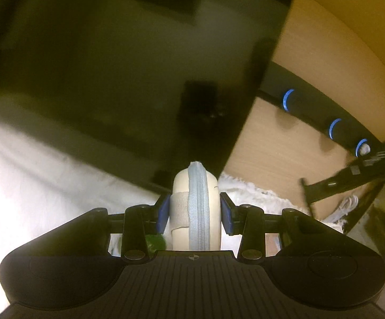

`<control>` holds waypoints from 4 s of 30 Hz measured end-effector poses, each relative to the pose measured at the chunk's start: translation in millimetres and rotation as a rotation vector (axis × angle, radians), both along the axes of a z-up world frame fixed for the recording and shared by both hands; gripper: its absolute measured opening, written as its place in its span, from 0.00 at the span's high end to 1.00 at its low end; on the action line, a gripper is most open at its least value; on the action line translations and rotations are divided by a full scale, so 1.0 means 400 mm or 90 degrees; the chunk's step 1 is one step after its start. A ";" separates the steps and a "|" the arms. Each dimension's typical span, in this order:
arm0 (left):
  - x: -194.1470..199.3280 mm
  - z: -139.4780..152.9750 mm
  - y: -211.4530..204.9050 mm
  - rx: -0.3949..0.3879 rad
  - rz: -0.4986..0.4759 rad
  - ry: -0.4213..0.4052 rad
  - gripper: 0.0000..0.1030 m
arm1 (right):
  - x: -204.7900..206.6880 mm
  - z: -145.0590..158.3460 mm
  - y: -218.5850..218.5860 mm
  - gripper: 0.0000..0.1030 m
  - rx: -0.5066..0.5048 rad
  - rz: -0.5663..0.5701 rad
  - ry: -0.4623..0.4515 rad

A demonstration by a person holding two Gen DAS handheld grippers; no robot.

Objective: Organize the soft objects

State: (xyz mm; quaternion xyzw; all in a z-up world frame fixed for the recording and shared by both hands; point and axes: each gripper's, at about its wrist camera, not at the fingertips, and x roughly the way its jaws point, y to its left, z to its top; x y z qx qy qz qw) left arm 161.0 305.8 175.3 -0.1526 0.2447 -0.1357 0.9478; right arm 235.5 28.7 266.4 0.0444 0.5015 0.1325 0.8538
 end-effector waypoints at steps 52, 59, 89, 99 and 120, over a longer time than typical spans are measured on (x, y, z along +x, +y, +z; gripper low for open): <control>0.169 -0.171 -0.692 0.086 -0.294 0.169 0.56 | -0.138 -0.263 -0.655 0.93 0.141 -0.337 0.029; 0.149 -0.137 -0.649 0.093 -0.281 0.158 0.61 | -0.055 -0.421 -0.658 0.93 0.127 -0.345 0.100; 0.090 -0.138 -0.646 0.121 -0.335 0.133 0.75 | -0.165 -0.399 -0.604 0.75 0.117 -0.301 0.040; 0.069 -0.195 -0.656 0.138 -0.356 0.176 0.75 | -0.212 -0.408 -0.592 0.68 0.077 -0.309 0.019; 0.074 -0.238 -0.670 0.172 -0.359 0.179 0.75 | -0.352 -0.427 -0.527 0.68 -0.006 -0.299 -0.007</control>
